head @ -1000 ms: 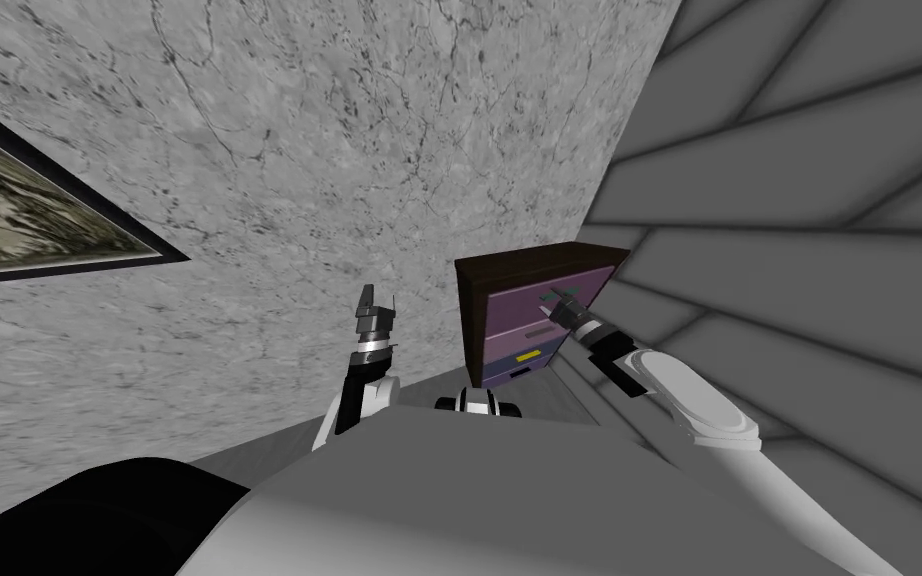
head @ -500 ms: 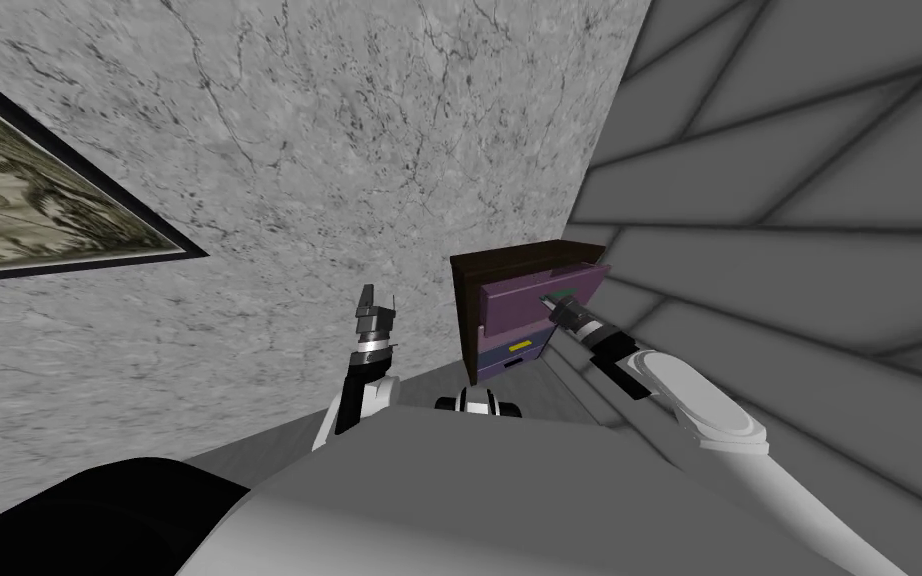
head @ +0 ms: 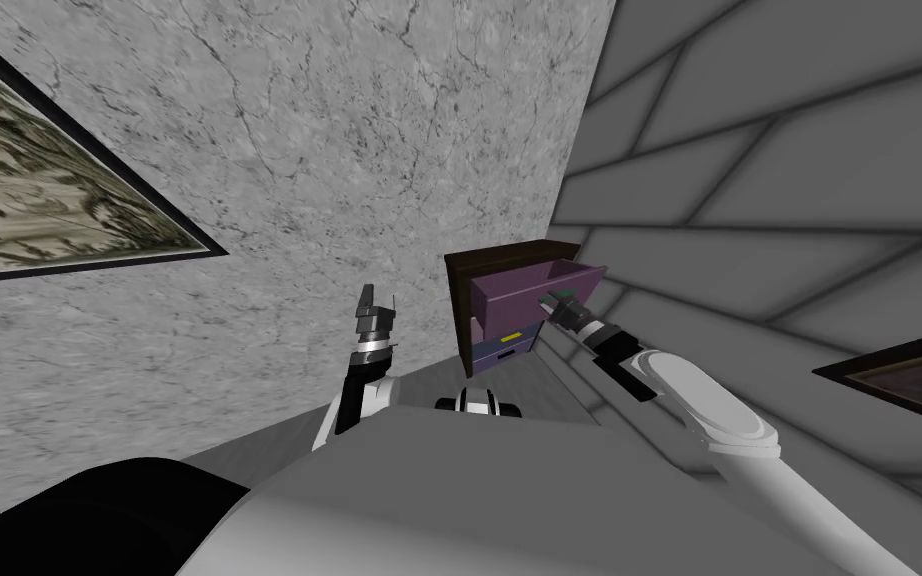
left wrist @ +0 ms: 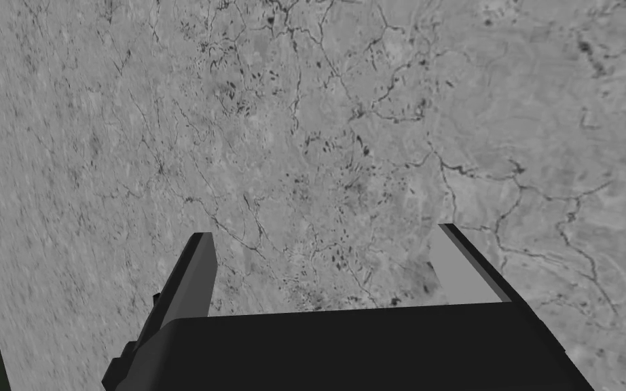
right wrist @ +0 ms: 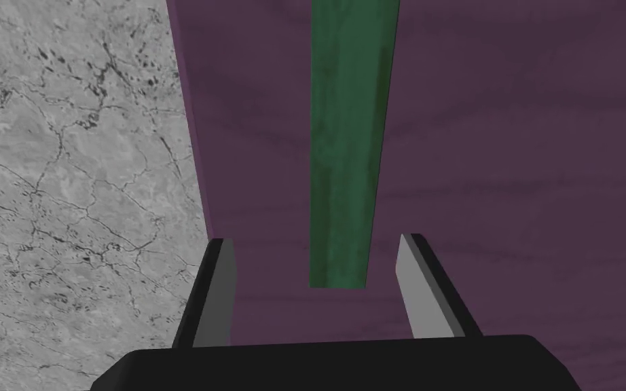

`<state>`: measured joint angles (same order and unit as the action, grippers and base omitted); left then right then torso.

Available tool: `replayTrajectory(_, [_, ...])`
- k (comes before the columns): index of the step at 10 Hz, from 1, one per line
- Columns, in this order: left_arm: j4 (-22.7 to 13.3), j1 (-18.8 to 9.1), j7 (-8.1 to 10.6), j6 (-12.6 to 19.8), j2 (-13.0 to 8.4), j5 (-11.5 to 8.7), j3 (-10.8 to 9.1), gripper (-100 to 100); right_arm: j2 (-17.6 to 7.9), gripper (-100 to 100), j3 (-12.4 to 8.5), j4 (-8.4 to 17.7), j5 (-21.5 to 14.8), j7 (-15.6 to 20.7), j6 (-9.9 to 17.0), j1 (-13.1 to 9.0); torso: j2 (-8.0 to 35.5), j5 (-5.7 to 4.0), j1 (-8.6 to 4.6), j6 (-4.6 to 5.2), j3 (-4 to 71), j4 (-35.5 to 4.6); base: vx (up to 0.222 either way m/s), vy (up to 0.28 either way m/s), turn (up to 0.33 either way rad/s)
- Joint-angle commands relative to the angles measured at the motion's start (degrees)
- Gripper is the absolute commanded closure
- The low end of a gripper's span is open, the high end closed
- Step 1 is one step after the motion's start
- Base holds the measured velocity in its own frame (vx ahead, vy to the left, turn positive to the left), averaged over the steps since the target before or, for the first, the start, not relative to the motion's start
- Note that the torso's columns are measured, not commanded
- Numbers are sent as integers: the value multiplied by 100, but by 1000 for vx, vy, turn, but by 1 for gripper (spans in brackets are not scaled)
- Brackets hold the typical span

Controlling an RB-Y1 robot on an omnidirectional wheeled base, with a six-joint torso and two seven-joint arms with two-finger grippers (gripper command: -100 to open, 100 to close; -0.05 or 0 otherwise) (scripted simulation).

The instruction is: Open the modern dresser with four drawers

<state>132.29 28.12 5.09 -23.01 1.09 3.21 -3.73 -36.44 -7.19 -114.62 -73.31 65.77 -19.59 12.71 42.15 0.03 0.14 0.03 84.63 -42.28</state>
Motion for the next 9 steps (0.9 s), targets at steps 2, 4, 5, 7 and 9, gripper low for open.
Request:
replayTrajectory(2, [1, 2, 0, -1, 1, 0, 1, 0, -509, -100, -298, -44, 196, -456, -136, -74, -40, 11, 18, -12, 30, 8, 55, 90, -72])
replayTrajectory(4, [1, 1, 0, -1, 1, 0, 1, 0, -719, -100, -411, -70, 269, -639, -184, -99, 7, 4, -2, -16, 0, -6, 26, 75, -47])
replayTrajectory(5, [1, 1, 0, -1, 0, 0, 0, 0, -928, -100, -525, -97, 341, -822, -232, -123, 26, 2, -11, -11, -13, -13, 15, 63, -66])
replayTrajectory(7, [1, 1, 0, -1, 0, 0, 0, 0, -824, -100, -491, -37, 347, -704, -286, -85, 57, 14, -2, -1, -30, -37, 16, 36, -22])
replayTrajectory(9, [1, 1, 0, 0, 0, 0, 0, 0, -829, 0, -491, -16, 344, -708, -295, -69, 49, 7, -3, -5, -27, -24, 4, 0, 0])
